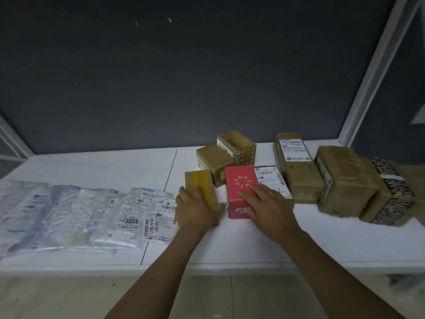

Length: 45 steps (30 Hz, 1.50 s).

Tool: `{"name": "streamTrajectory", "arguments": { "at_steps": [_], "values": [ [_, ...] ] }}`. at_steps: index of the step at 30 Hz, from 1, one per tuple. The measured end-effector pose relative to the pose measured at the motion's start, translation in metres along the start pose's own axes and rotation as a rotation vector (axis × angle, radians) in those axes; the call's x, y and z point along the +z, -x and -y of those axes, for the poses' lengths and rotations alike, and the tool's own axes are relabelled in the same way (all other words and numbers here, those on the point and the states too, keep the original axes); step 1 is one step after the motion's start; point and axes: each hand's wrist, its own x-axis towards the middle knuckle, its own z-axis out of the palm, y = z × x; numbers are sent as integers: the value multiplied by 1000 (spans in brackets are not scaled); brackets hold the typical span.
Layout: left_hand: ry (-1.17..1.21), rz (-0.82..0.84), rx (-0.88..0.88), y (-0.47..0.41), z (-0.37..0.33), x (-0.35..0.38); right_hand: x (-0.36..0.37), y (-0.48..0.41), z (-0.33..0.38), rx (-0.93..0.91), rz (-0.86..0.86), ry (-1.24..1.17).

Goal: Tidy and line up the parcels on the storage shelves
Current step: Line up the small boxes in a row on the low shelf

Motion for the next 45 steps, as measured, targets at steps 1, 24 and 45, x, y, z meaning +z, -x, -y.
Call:
{"name": "streamTrajectory", "arguments": {
  "at_steps": [1, 24, 45],
  "values": [
    [66, 31, -82, 1, -1, 3, -1, 1, 2, 15, 18, -22],
    [973, 148, 271, 47, 71, -88, -54, -13, 100, 318, 190, -1074],
    [1080, 238, 297, 70, 87, -73, -44, 31, 94, 163, 241, -1173]
  ]
}}
